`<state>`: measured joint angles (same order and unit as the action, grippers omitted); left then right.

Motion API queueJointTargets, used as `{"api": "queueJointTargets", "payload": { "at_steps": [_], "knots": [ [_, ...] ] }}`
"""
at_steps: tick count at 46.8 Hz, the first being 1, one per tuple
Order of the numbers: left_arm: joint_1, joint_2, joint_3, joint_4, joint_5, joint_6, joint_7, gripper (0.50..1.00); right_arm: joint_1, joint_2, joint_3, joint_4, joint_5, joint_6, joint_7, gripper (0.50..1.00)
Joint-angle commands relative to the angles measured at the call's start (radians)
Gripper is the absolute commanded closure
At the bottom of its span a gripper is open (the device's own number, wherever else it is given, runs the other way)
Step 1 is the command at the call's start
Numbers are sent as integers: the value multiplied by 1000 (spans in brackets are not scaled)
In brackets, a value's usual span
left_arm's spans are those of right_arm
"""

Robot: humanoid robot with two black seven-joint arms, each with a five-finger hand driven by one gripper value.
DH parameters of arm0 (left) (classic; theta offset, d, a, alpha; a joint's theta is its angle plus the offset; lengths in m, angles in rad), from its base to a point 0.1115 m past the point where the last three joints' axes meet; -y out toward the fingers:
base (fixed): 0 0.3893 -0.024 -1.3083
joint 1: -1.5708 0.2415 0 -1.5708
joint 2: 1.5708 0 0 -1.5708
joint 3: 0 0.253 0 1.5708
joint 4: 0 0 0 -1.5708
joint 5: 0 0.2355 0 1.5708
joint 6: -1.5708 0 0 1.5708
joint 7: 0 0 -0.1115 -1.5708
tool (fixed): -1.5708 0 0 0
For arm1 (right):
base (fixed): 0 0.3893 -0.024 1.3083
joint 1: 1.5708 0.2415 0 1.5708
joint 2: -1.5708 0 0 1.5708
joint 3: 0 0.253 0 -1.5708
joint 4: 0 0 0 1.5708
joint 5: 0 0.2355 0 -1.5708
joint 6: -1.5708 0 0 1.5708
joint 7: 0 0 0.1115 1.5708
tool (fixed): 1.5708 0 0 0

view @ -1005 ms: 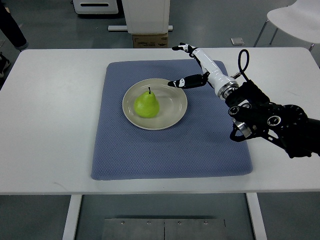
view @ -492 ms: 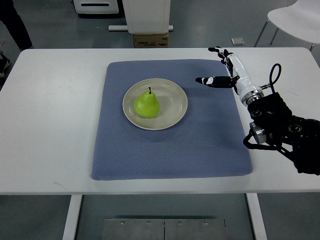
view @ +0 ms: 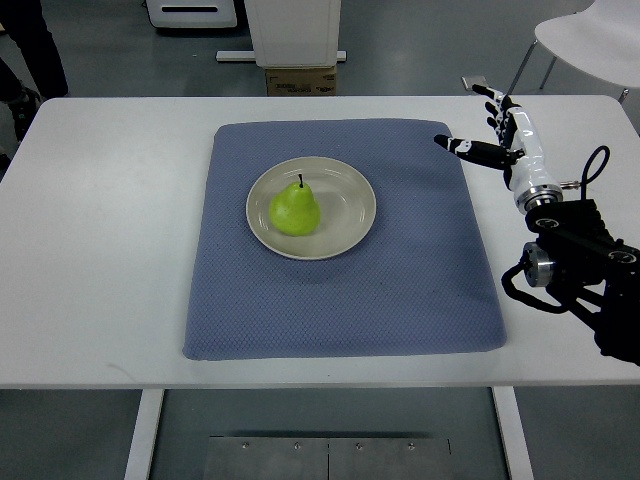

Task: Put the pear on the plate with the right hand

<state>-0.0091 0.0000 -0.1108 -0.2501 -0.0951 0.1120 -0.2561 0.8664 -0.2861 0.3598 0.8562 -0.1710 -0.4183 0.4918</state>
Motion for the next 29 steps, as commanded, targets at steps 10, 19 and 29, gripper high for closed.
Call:
{"api": "queueJointTargets", "payload": {
  "at_steps": [10, 19, 29],
  "knots": [
    [0, 0, 0, 0, 0, 0, 0, 500, -3, 25, 74, -126, 186, 214, -42, 500],
    [0, 0, -1, 0, 0, 0, 0, 500, -32, 59, 128, -207, 271, 309, -116, 500],
    [0, 0, 0, 0, 0, 0, 0, 500, -56, 61, 166, -209, 271, 337, -116, 500]
  ]
}}
